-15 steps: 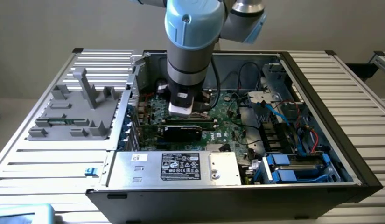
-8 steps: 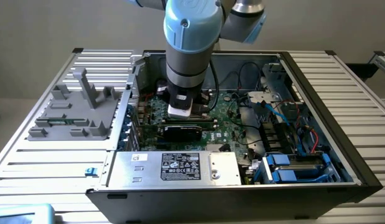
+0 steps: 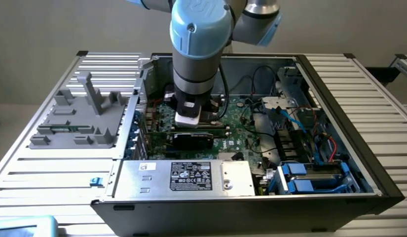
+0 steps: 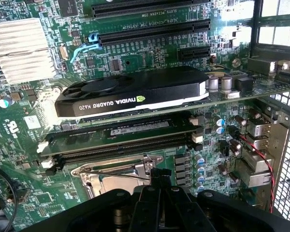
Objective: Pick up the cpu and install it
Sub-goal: 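Install the second cpu locking lever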
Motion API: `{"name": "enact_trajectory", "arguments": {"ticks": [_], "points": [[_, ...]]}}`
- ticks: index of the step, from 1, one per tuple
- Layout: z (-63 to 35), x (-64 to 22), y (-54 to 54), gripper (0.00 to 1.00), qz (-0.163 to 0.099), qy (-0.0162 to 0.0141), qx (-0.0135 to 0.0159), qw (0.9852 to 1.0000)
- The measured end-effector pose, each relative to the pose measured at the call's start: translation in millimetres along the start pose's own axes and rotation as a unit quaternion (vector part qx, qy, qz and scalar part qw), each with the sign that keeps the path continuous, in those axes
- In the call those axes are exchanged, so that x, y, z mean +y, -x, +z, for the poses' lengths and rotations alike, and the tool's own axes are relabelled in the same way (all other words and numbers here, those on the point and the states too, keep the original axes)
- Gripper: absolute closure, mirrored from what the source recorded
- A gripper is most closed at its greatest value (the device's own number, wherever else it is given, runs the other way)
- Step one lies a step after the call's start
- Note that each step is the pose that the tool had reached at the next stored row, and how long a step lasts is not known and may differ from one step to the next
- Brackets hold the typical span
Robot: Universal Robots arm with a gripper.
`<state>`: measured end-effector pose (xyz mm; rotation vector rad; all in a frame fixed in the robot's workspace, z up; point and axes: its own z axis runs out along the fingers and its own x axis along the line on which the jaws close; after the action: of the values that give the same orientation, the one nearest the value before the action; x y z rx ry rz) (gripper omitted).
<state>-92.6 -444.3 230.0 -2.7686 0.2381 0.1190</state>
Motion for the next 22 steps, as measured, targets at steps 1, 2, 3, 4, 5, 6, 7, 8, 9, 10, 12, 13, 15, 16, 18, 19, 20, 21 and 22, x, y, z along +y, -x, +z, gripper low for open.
{"name": "enact_trajectory", "arguments": {"ticks": [1,2,3,4,5,6,7,8,9,10,12,13,15,16,18,19,20,21,22], "points": [[0.5,0.2,0.4,0.89,0.000,0.0000,0.0000,1.0000],[1.1,0.5,0.6,0.89,0.000,-0.0001,0.0000,1.0000],[1.6,0.7,0.8,0.89,0.000,-0.0001,0.0000,1.0000],[2.1,0.9,1.1,0.89,0.000,0.0000,0.0000,1.0000],[2.6,0.9,1.3,0.89,0.000,0.0000,0.0000,1.0000],[3.2,0.7,1.5,0.89,0.000,0.0000,0.0000,1.0000],[3.6,0.3,1.8,0.89,0.000,0.0000,0.0000,1.0000],[4.0,-0.1,2.0,0.89,0.000,0.0000,0.0000,1.0000],[4.2,-0.6,2.1,0.89,0.000,0.0000,0.0000,1.0000],[4.6,-1.2,2.3,0.89,0.000,0.0000,0.0000,1.0000],[5.4,-3.0,2.6,0.89,0.000,0.0000,0.0000,1.0000],[5.7,-3.7,2.7,0.89,0.000,-0.0001,0.0000,1.0000],[6.3,-4.8,2.8,0.89,0.000,0.0000,0.0000,1.0000],[6.4,-4.7,2.8,0.89,0.000,0.0000,0.0000,1.0000],[7.4,-4.4,2.8,0.89,0.000,0.0000,-0.0001,1.0000],[8.3,-4.0,2.7,0.89,0.000,0.0000,0.0000,1.0000],[9.1,-3.7,2.6,0.89,0.000,0.0000,0.0000,1.0000],[10.0,-3.4,2.5,0.89,0.000,0.0000,0.0000,1.0000],[10.9,-3.0,2.6,0.89,0.000,0.0000,0.0000,1.0000]]}}
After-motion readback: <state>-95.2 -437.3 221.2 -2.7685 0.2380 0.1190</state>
